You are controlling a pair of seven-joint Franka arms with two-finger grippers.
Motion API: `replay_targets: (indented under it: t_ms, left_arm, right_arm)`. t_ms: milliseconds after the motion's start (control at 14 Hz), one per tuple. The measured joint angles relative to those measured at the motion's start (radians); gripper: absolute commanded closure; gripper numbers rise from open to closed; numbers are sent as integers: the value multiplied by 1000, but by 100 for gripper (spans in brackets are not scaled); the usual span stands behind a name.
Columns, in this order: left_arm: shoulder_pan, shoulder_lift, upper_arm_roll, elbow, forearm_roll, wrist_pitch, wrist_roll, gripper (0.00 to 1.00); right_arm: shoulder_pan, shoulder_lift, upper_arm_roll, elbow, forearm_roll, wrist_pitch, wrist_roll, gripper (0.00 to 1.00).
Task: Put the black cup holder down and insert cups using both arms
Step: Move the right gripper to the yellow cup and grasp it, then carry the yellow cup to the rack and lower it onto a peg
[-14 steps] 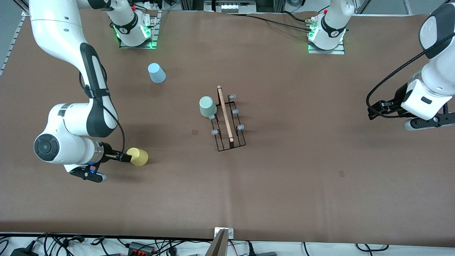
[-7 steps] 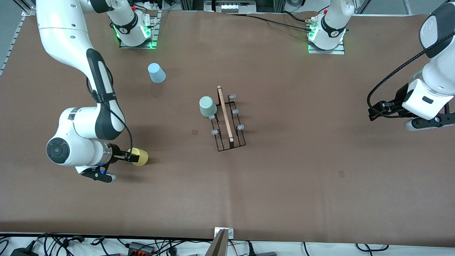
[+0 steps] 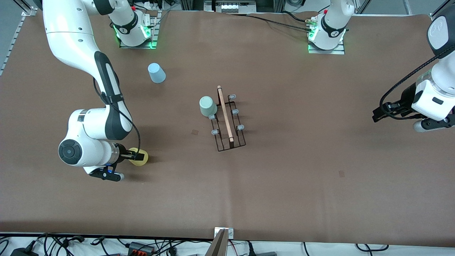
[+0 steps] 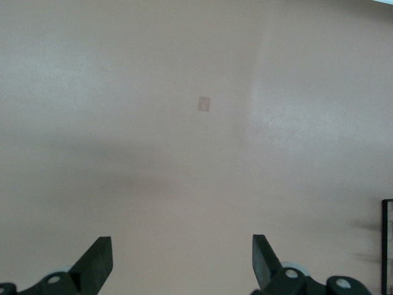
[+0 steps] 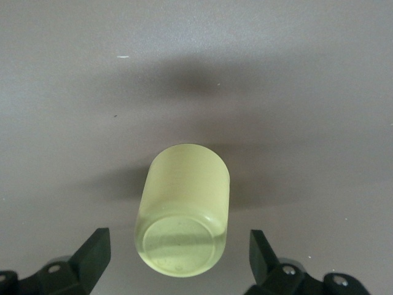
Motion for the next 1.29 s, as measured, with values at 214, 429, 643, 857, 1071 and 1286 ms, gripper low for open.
replay_targets:
  t_ms: [214,429,643,857,1071,1286]
  left_arm:
    - [0,0,-1,-4,0,-2,0,0]
    - [0,0,-2,-4,0,-1,0,0]
    - [0,0,-4,-4,-1,-1,0,0]
    - [1,0,-1,-4,-1,3,0,0]
    - [1,0,-1,-4,-1,11,0,0]
    - [6,0,-1,-4,-1,11,0,0]
  right_arm:
    - [2,12,0,0,-15,7,-2,0]
    - [2,17,0,0,-16,18,-3,0]
    - [2,25,0,0,-17,34,-3,14]
    - [2,32,0,0,-17,38,-4,56]
    - [2,32,-1,28,-17,42,-7,69]
    - [4,20,-1,114,-17,-8,-26,72]
